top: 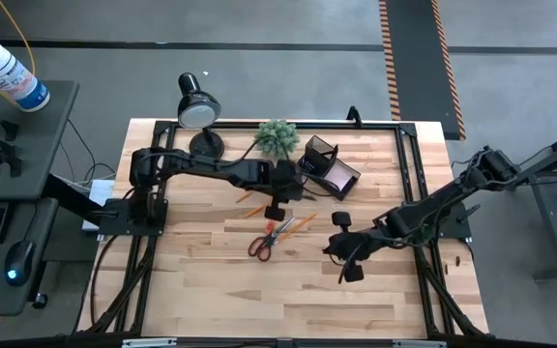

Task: Pick and place office supplies into organizer
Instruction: Put the black ballpen into the black desk organizer

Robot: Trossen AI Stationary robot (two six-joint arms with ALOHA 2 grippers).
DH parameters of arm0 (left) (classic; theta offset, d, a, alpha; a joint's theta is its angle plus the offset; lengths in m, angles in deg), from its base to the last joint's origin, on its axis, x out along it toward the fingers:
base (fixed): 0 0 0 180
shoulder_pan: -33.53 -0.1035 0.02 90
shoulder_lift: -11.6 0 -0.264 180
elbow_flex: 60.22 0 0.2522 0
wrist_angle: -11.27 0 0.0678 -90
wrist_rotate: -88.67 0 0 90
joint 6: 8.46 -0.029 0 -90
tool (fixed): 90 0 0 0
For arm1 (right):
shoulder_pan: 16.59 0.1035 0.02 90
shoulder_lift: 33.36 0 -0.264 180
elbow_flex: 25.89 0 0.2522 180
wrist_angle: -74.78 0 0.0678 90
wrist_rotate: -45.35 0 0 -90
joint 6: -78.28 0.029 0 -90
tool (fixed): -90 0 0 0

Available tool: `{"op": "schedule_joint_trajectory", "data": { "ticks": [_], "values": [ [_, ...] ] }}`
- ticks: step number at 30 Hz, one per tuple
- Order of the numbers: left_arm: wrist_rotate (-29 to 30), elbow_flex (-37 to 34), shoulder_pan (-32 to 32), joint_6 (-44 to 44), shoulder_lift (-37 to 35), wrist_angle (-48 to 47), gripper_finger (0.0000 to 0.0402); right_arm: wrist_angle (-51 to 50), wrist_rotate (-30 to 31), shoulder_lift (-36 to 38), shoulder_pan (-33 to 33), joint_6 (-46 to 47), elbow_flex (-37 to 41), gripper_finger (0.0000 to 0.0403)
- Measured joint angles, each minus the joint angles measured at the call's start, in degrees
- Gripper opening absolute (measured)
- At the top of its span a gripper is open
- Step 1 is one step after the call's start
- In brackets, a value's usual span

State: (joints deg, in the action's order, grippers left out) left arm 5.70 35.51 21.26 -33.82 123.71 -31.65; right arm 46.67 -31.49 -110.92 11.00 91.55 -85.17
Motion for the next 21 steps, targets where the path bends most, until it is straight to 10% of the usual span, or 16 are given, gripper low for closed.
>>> {"op": "schedule_joint_trajectory", "data": {
  "ticks": [12,21],
  "values": [
    [26.57,17.43,0.28,-17.48,-0.07,-12.03,0.0007,0.00,3.18,0.00,4.15,1.75,0.00,0.0000],
    [41.33,19.53,0.67,-53.85,0.40,0.98,0.0007,0.02,4.95,0.00,5.57,1.73,0.00,0.0000]
  ]
}}
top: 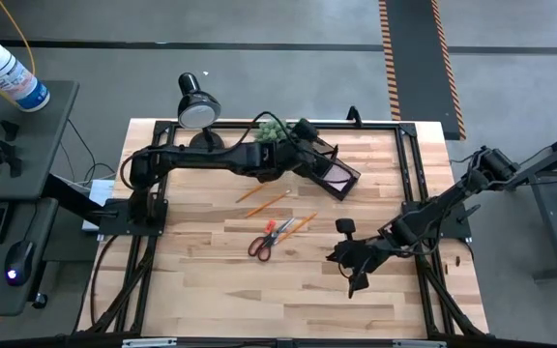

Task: Pick and place office supplies into organizer
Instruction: Put the black ballpen into the black desk organizer

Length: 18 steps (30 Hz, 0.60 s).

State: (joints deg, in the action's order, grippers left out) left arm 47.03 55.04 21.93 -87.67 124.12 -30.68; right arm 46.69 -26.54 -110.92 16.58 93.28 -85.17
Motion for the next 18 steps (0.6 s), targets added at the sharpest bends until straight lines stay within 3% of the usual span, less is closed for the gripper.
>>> {"op": "schedule_joint_trajectory", "data": {
  "ticks": [8,18],
  "values": [
    [2.26,-2.49,-1.33,-28.47,3.17,9.81,0.0003,0.02,0.00,0.00,0.02,-0.30,0.00,0.0000],
    [4.99,-2.67,-3.82,-40.00,10.02,18.25,0.0002,0.19,1.03,0.00,2.44,-0.96,0.00,0.0000]
  ]
}}
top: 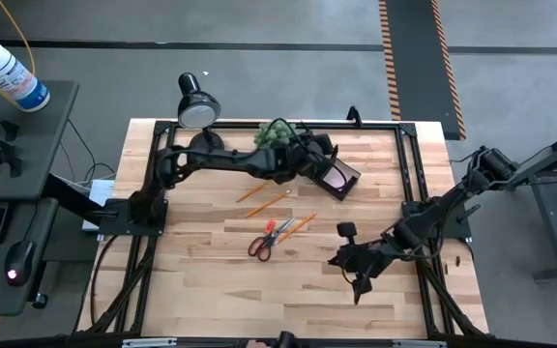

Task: Pick and place office supplies into organizer
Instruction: Put the black ballpen into the black desk organizer, then put the black scissors into the black desk organizer

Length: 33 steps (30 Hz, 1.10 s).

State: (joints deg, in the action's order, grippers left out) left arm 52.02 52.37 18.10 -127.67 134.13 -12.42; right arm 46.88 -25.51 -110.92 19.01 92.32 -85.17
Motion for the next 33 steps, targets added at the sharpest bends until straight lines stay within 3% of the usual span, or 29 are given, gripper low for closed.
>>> {"op": "schedule_joint_trajectory", "data": {
  "ticks": [14,27,33],
  "values": [
    [-4.08,0.00,-0.47,-3.55,3.81,-0.08,0.0010,0.80,2.23,0.00,1.26,-0.13,0.00,0.0000],
    [-4.43,0.00,-0.47,-1.52,3.81,0.07,0.0141,2.07,2.58,0.00,1.26,-0.52,0.00,0.0000],
    [3.46,0.00,-0.34,-0.31,3.81,1.22,0.0177,2.06,2.79,0.00,1.26,-0.50,0.00,0.0000]
  ]
}}
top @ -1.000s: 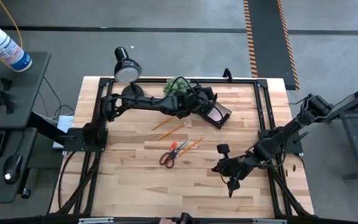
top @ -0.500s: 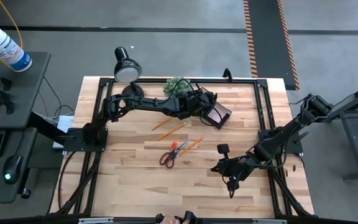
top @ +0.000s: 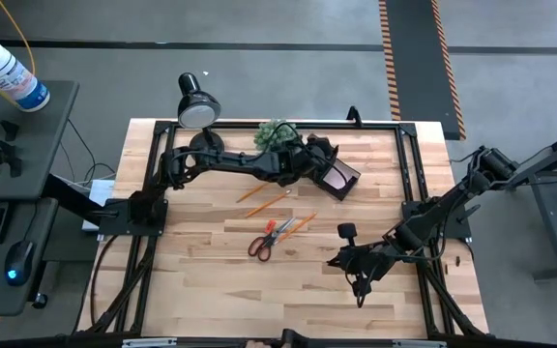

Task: Pick and place office supplies into organizer
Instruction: Put the black scissors into the black desk organizer

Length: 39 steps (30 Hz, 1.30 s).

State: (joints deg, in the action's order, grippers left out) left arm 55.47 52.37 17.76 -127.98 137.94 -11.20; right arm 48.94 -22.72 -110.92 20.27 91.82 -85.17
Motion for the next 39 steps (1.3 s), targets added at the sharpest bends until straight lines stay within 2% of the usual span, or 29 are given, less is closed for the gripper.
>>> {"op": "schedule_joint_trajectory", "data": {
  "ticks": [4,7,10,14,19,23,26,29,34,39],
  "values": [
    [8.64,0.02,0.10,5.33,-0.38,2.09,0.0182,0.00,0.34,0.00,0.00,-0.03,0.00,0.0000],
    [9.16,0.02,0.92,16.92,-2.44,-2.92,0.0176,-0.02,0.44,0.00,0.00,-0.04,0.00,0.0000],
    [2.39,0.07,2.41,34.00,-6.54,-14.19,0.0163,-0.04,0.68,0.00,0.00,-0.04,0.00,0.0000],
    [-12.03,0.09,2.97,56.36,-11.68,-28.55,0.0144,-0.09,1.91,0.00,0.00,-0.04,0.00,0.0000],
    [-26.10,0.07,2.49,74.30,-16.79,-40.82,0.0122,-0.35,2.38,0.00,-0.11,-0.64,0.02,0.0001],
    [-35.52,0.00,2.82,80.31,-17.93,-47.55,0.0109,-0.60,4.20,0.00,-0.11,-1.09,0.02,0.0000],
    [-39.21,-0.02,3.38,82.84,-18.05,-50.16,0.0102,-0.61,4.71,0.00,-0.13,-1.56,0.02,0.0000],
    [-39.71,-1.84,4.31,85.35,-18.15,-49.88,0.0097,-0.66,4.65,0.00,-0.11,-1.92,0.02,0.0000],
    [-40.98,-9.98,7.73,90.76,-18.14,-49.16,0.0097,-2.25,4.57,0.00,-0.11,-1.95,0.02,0.0000],
    [-40.71,-19.31,12.72,96.61,-18.12,-42.44,0.0097,-3.21,4.57,0.00,-0.11,-1.93,0.02,0.0000]
  ]
}}
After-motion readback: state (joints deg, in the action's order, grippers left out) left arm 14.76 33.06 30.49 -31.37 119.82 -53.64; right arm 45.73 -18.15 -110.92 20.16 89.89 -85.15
